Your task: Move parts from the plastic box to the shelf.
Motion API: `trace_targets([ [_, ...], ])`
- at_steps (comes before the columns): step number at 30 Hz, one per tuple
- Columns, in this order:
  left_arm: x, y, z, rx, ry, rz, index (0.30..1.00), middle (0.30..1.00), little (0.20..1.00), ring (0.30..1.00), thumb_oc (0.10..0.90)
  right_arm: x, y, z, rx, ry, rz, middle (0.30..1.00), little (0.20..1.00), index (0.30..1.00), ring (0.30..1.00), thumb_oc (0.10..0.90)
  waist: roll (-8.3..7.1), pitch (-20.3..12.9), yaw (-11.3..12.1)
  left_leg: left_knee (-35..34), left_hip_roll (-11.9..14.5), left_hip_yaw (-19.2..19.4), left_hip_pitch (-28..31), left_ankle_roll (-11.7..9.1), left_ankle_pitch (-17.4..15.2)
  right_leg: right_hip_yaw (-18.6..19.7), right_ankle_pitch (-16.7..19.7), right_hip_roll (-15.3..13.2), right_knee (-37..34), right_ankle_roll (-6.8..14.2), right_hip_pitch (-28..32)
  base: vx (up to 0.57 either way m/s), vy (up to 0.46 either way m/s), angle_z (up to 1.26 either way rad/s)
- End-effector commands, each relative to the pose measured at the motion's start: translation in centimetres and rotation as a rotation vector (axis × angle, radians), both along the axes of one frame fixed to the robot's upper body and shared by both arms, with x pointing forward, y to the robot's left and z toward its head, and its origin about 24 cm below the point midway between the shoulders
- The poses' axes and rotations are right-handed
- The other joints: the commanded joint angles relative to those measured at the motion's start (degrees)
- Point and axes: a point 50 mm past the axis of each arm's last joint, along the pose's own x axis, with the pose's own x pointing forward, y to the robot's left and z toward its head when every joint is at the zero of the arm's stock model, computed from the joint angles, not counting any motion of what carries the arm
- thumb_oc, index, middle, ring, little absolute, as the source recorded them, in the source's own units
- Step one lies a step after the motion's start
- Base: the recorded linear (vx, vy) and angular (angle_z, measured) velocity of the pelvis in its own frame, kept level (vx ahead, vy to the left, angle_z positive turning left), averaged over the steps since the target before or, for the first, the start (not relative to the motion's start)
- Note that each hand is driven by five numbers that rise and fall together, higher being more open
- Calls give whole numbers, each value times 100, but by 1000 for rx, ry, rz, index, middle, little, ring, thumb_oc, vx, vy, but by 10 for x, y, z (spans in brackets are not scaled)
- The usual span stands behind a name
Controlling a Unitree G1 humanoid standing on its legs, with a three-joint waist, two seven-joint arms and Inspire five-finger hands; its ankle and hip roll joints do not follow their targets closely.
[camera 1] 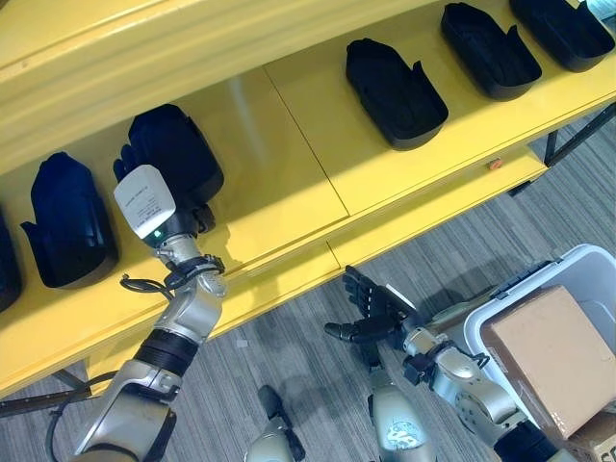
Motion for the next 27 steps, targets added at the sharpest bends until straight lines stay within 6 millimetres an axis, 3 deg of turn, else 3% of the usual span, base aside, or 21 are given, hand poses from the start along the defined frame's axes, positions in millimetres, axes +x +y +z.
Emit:
trace_targets([
  [1,-3,18,61,212,-263,89,1000,1000,1000,1000,900,-1,19,31,167,-151,37,1000,1000,1000,1000,900,-111,-570,41,-39,343,-26,253,-102,-269,-103,-640,-282,-2,250,248,0,0,0],
  [17,-4,8,69,252,-301,40,1000,1000,1000,1000,900,-1,20,30,178,-148,27,1000,1000,1000,1000,900,-127,-589,81,-39,332,-53,239,-100,-285,-107,-657,-279,-2,258,267,0,0,0],
  [27,0,-14,64,256,-226,-154,1000,1000,1000,1000,900,2,21,34,179,-166,22,1000,1000,1000,1000,900,-115,-444,109,-39,343,-110,152,-91,-257,-148,-632,-284,-2,250,201,-27,-1,3],
])
